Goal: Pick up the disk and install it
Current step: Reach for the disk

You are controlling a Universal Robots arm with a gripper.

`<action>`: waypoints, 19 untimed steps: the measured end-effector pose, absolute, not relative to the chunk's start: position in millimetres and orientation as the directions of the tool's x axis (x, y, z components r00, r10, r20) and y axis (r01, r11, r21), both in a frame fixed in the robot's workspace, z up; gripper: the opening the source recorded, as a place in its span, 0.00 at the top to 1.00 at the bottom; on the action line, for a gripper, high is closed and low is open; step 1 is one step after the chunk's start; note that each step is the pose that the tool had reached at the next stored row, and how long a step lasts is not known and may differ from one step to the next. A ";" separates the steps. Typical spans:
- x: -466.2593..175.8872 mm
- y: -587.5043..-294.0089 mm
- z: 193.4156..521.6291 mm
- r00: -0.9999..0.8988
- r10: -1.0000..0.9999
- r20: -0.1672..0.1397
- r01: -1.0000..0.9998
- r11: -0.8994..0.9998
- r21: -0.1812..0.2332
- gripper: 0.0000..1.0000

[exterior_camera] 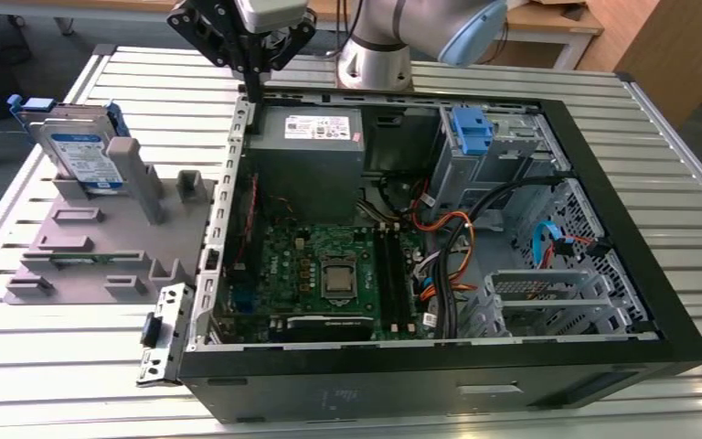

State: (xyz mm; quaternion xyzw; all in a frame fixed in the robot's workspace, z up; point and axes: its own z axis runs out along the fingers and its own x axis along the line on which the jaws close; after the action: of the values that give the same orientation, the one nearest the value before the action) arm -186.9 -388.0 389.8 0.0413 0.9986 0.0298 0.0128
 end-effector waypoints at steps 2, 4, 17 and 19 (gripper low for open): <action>-187.8 -388.0 389.8 -0.996 0.083 -0.023 0.082 0.995 0.061 0.89; -189.5 -388.0 389.8 -0.996 0.083 -0.023 0.082 0.995 0.061 0.89; -197.4 -388.0 389.3 -0.996 0.083 -0.023 0.082 0.995 0.061 0.89; -198.6 -388.0 389.4 -0.996 0.083 -0.023 0.082 0.995 0.061 0.89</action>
State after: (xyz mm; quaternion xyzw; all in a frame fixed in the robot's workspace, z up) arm -198.6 -388.0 389.4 0.0413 0.9986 0.0298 0.0128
